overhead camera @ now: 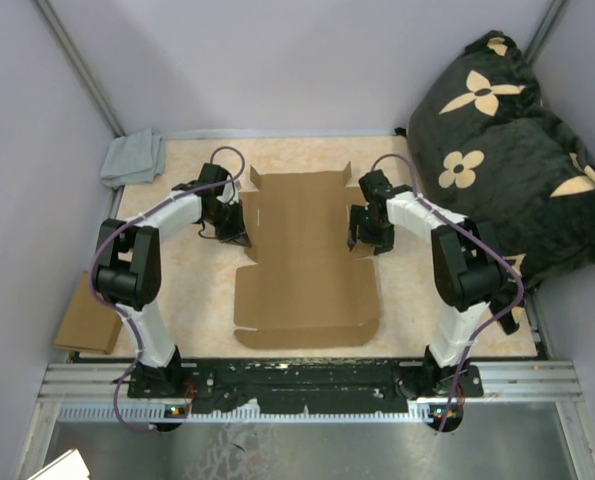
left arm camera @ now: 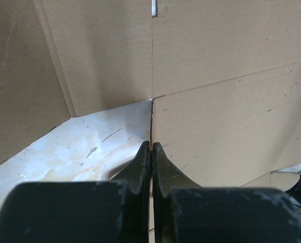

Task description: Fold the paper box

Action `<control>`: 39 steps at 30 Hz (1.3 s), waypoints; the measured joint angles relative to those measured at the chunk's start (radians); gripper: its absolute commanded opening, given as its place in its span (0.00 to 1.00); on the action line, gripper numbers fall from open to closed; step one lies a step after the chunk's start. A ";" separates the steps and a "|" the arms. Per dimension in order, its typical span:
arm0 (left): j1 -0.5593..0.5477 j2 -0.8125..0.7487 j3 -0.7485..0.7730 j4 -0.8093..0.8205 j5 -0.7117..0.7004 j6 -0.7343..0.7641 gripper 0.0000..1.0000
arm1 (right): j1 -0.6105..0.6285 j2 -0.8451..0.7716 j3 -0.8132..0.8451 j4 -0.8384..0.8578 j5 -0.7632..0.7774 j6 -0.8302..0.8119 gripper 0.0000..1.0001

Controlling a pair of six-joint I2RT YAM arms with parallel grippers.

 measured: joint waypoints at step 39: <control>-0.029 0.069 0.071 -0.017 0.082 0.006 0.39 | 0.071 0.174 0.199 0.018 -0.189 -0.046 0.56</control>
